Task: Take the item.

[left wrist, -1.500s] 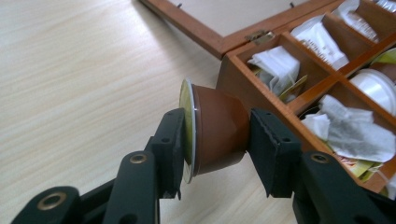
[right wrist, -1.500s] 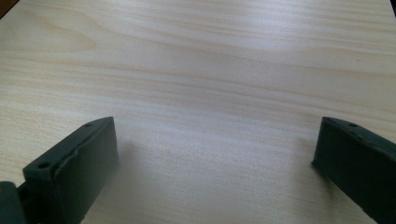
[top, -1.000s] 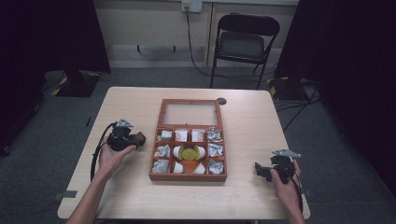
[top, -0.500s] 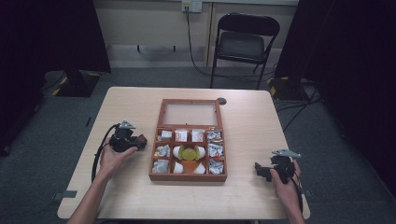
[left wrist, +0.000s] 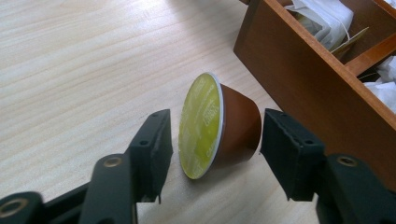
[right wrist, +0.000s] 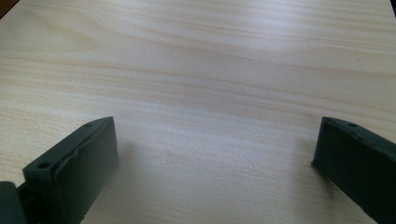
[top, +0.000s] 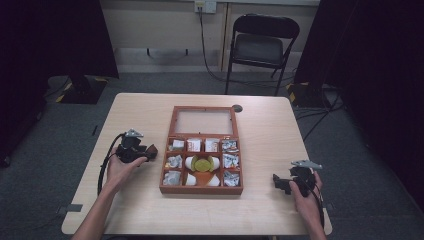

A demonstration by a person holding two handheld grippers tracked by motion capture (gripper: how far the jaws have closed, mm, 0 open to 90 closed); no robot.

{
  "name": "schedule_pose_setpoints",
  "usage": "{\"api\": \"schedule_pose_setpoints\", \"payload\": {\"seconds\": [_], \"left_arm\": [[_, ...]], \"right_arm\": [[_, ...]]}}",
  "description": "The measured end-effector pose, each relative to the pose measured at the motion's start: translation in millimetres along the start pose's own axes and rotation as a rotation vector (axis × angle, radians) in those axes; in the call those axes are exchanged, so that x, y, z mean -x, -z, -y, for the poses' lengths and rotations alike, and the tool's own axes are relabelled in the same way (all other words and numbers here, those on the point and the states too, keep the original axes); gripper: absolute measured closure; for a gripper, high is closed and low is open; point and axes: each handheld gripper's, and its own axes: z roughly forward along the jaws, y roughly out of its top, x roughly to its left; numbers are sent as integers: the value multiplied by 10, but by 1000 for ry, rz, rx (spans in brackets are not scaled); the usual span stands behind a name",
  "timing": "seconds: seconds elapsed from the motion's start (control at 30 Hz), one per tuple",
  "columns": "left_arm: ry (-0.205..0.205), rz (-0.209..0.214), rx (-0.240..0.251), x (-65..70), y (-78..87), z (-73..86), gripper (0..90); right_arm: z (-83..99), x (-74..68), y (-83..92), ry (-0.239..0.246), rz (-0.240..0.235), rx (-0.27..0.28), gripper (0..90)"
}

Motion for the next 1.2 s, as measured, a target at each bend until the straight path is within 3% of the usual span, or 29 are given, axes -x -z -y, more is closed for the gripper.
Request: {"api": "schedule_pose_setpoints", "payload": {"seconds": [0.37,0.67,0.73,1.0,1.07,1.2], "left_arm": [[34,12,9,-38,-1,8,208],[33,36,43,-38,70,-7,188],[16,35,43,-34,97,-12,177],[31,46,78,-31,208,34,175],[14,17,61,-22,236,63,176],[15,-2,54,-14,328,97,176]], "right_arm": [[0,0,0,0,0,0,0],[0,1,0,1,0,0,0],[0,0,0,0,0,0,0],[0,1,0,0,0,0,0],[0,2,-1,1,-1,0,0],[-1,3,-2,3,-2,0,0]]}}
